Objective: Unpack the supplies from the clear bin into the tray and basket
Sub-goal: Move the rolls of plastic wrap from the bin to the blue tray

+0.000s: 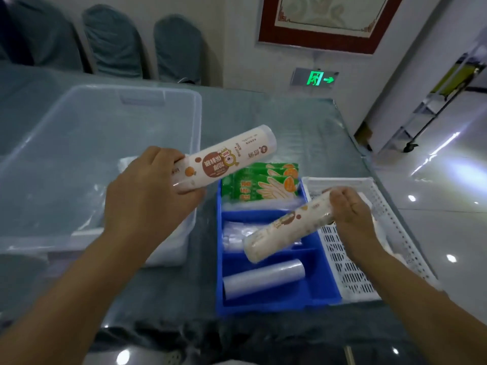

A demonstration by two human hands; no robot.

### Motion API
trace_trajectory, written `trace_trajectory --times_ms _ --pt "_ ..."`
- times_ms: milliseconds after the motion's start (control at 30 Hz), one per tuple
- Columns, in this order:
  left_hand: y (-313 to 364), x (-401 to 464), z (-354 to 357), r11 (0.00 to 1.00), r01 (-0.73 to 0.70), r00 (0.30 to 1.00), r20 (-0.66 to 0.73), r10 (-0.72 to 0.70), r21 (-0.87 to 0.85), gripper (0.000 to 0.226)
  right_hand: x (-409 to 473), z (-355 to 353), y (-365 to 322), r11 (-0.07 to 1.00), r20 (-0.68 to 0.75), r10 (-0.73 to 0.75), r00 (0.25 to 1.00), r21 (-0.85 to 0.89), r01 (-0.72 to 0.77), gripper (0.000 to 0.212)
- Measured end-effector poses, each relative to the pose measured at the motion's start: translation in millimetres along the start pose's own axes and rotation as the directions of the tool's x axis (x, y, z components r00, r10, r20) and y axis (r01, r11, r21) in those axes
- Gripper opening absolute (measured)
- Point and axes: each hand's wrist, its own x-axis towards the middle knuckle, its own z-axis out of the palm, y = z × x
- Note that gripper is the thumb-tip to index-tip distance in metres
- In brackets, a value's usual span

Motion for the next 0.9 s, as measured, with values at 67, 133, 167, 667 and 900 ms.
trace_trajectory --times_ms 67,133,167,667,900 --pt "13.4 -11.6 8.2 0.999 0.007 1.000 -0.019 -0.006 0.040 0.051 -12.8 -3.9 30.1 0.999 0.122 0.040 0.992 -0.031 -0.037 0.016" --pt "23.4 -22.2 15.7 0.997 0.013 0.999 -0.036 -0.010 0.072 0.052 -25.0 -7.5 57.8 0.995 0.185 0.095 0.978 -0.026 -0.092 0.016" --pt "27.9 -27.1 18.6 0.996 0.025 0.999 -0.038 -0.022 0.083 0.052 -29.8 -9.8 70.1 0.994 0.202 0.113 0.973 -0.013 -0.112 0.016" --pt "60.2 -93.5 41.6 0.983 0.117 0.991 -0.080 -0.107 0.139 0.052 -40.6 -31.5 130.7 0.590 0.762 -0.052 0.646 -0.499 0.635 0.050" --pt "56.3 -98.1 30.4 0.970 0.133 0.990 -0.082 -0.118 0.202 0.057 -19.0 -1.3 127.6 0.500 0.818 -0.204 0.538 -0.385 0.776 0.035"
